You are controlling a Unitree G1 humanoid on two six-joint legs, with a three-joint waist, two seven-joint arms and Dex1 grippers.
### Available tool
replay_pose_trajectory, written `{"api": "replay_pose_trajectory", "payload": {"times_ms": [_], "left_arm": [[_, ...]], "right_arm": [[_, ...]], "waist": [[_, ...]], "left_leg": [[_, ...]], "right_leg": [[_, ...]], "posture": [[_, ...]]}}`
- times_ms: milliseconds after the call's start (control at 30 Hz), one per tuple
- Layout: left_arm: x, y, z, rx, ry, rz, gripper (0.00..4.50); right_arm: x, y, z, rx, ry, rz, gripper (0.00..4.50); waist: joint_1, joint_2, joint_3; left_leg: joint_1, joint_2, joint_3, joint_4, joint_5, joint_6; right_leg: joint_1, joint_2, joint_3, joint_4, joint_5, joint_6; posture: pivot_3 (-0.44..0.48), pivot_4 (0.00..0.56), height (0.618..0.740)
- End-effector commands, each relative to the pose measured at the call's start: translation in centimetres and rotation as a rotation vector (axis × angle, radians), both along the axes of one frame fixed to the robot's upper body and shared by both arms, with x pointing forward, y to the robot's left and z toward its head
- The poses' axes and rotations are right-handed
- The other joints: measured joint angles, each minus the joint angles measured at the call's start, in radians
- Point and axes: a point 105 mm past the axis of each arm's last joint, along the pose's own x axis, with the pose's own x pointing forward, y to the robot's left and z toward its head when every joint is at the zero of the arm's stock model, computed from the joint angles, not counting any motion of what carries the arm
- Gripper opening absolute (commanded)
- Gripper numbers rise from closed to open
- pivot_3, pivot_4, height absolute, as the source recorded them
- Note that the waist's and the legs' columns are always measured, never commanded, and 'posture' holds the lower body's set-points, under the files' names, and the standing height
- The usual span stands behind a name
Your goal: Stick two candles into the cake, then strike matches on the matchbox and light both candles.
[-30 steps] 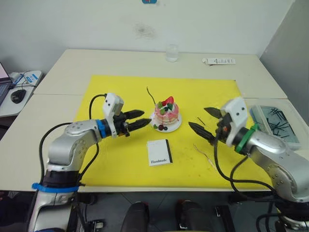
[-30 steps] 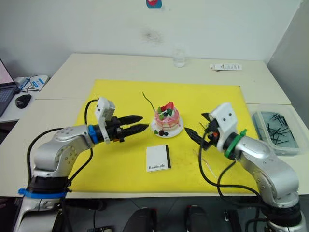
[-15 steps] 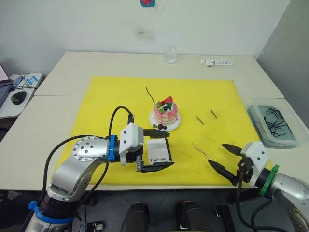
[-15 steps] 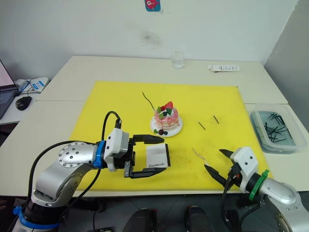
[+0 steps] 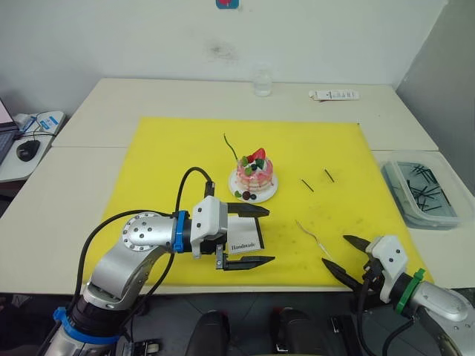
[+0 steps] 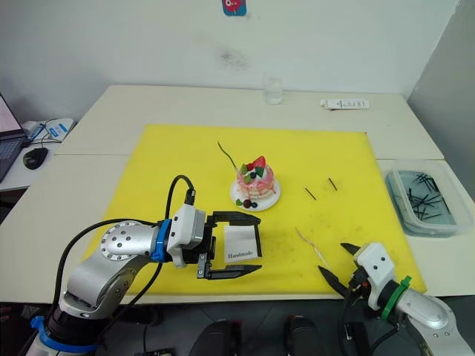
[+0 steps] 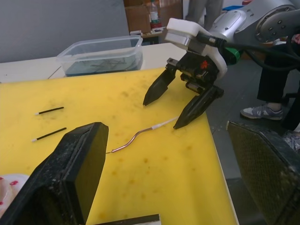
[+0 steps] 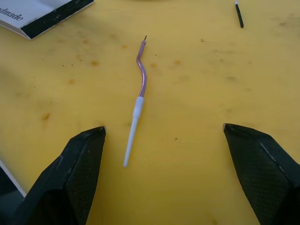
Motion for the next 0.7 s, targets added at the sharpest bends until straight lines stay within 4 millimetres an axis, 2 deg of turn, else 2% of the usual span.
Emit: {"api": "replay_pose_trajectory", "payload": {"times_ms": [33, 200, 267, 333, 433, 633, 700], "left_arm": [[-0.69, -0.6, 0.7, -0.007, -0.04, -0.038, 4.46], [-0.58, -0.79, 0.77, -0.007, -0.041, -0.036, 4.46], [-0.61, -1.04, 1.01, -0.02, -0.042, -0.034, 4.5], [-0.84, -1.24, 1.14, -0.029, -0.041, -0.037, 4.5], [-1.15, -1.23, 0.87, -0.019, -0.042, -0.045, 4.5], [-1.06, -1.35, 0.63, -0.02, -0.036, -0.032, 4.5], [-1.02, -1.36, 0.58, -0.021, -0.034, -0.03, 4.5]], "right_arm": [[0.19, 0.9, 0.62, -0.009, -0.019, 0.037, 4.19], [0.29, 1.67, 0.8, -0.034, -0.001, 0.064, 4.19], [0.22, 1.84, 0.45, -0.04, 0.028, 0.081, 3.82], [0.48, 1.77, 0.23, -0.045, 0.036, 0.075, 3.31], [0.72, 1.86, 0.31, -0.044, 0.033, 0.08, 2.32], [1.01, 1.8, 0.69, -0.049, 0.029, 0.098, 0.13], [1.07, 1.74, 0.75, -0.05, 0.03, 0.099, 0.03]], "waist": [[0.0, 0.0, 0.0], [0.0, 0.0, 0.0], [0.0, 0.0, 0.0], [0.0, 0.0, 0.0], [-0.001, 0.0, 0.0], [0.0, 0.0, 0.0], [0.0, 0.0, 0.0]], "left_leg": [[0.0, 0.0, 0.0, 0.0, 0.0, 0.0], [0.0, 0.0, 0.0, 0.0, 0.0, 0.0], [0.0, 0.0, 0.0, 0.0, 0.0, 0.0], [0.0, 0.0, 0.0, 0.0, 0.0, 0.0], [0.0, 0.0, 0.0, 0.0, 0.0, 0.0], [0.0, -0.001, 0.0, 0.001, 0.0, 0.0], [0.0, -0.001, 0.001, 0.001, 0.0, 0.0]], "right_leg": [[0.0, 0.0, 0.0, 0.0, 0.0, 0.0], [0.0, 0.0, 0.0, 0.0, 0.0, 0.0], [0.0, 0.0, 0.0, 0.0, 0.0, 0.0], [0.0, 0.001, 0.0, 0.0, 0.0, 0.0], [0.0, 0.001, 0.0, 0.0, 0.0, 0.0], [0.001, 0.001, 0.0, 0.0, 0.001, 0.001], [0.001, 0.001, 0.0, 0.0, 0.001, 0.002]], "posture": [[0.0, 0.15, 0.74], [0.0, 0.15, 0.74], [0.0, 0.15, 0.74], [0.0, 0.15, 0.74], [0.0, 0.15, 0.74], [0.0, 0.15, 0.74], [0.0, 0.15, 0.74]]}}
